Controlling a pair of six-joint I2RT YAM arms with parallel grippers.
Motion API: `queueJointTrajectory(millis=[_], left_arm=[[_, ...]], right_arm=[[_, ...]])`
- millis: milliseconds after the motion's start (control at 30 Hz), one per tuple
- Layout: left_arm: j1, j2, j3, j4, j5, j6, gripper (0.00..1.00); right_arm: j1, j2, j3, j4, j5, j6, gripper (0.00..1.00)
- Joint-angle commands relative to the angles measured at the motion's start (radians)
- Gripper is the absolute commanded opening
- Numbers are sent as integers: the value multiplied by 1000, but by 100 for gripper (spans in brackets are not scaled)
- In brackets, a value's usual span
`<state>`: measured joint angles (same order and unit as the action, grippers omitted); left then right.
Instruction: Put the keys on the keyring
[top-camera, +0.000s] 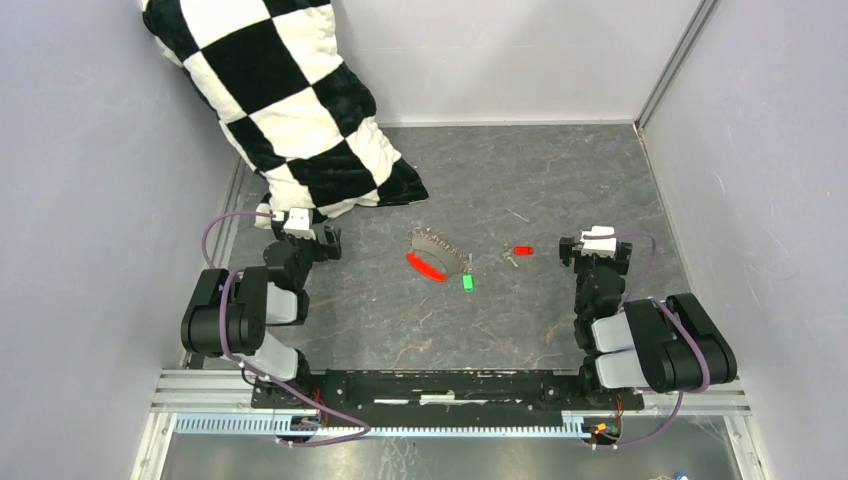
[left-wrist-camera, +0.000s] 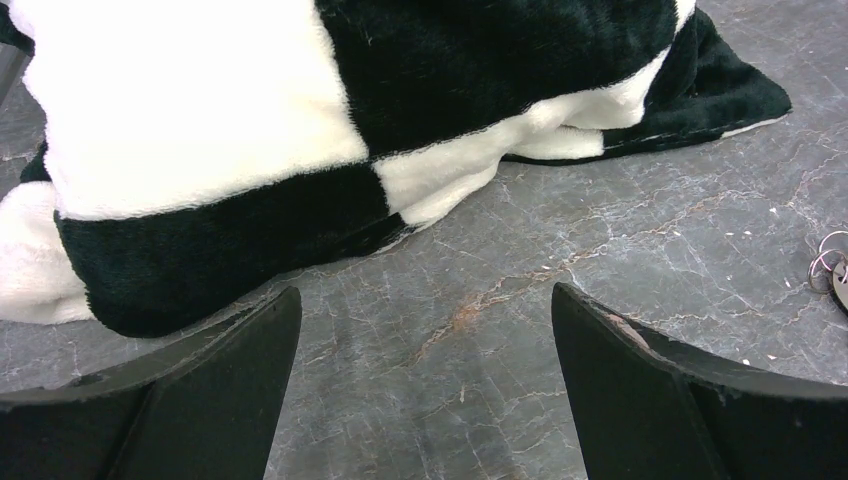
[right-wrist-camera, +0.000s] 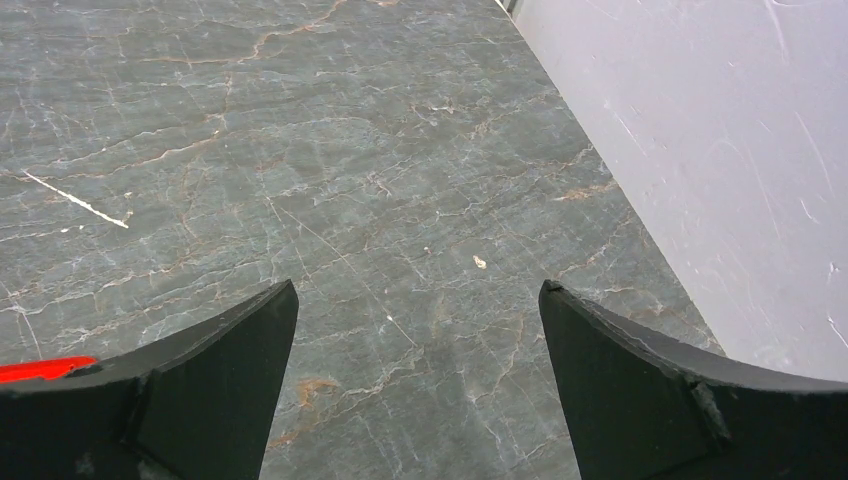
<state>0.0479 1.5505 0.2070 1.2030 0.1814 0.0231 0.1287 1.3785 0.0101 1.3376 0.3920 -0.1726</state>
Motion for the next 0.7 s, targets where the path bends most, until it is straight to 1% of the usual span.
queueJointTrajectory(millis=[0, 467, 533, 567, 600, 633, 667], left_arm=[[-3, -12, 9, 35, -22, -20, 100], [-3, -13, 12, 30, -22, -20, 100], [-1, -22, 6, 41, -22, -19, 100], [1, -46, 14, 10, -33, -33, 100], [2, -78, 36, -53, -47, -50, 100], [3, -120, 72, -160, -53, -53, 100], [3, -157, 133, -351, -41, -40, 100]], right_arm=[[-4, -7, -89, 53, -11, 2, 98], [-4, -6, -85, 48, -14, 4, 98], [5, -27, -85, 53, 2, -1, 98], [34, -80, -51, -55, 39, -21, 98], [66, -141, 24, -253, 84, -24, 98], [78, -168, 115, -404, 98, -3, 98], [82, -194, 200, -556, 117, 76, 98]])
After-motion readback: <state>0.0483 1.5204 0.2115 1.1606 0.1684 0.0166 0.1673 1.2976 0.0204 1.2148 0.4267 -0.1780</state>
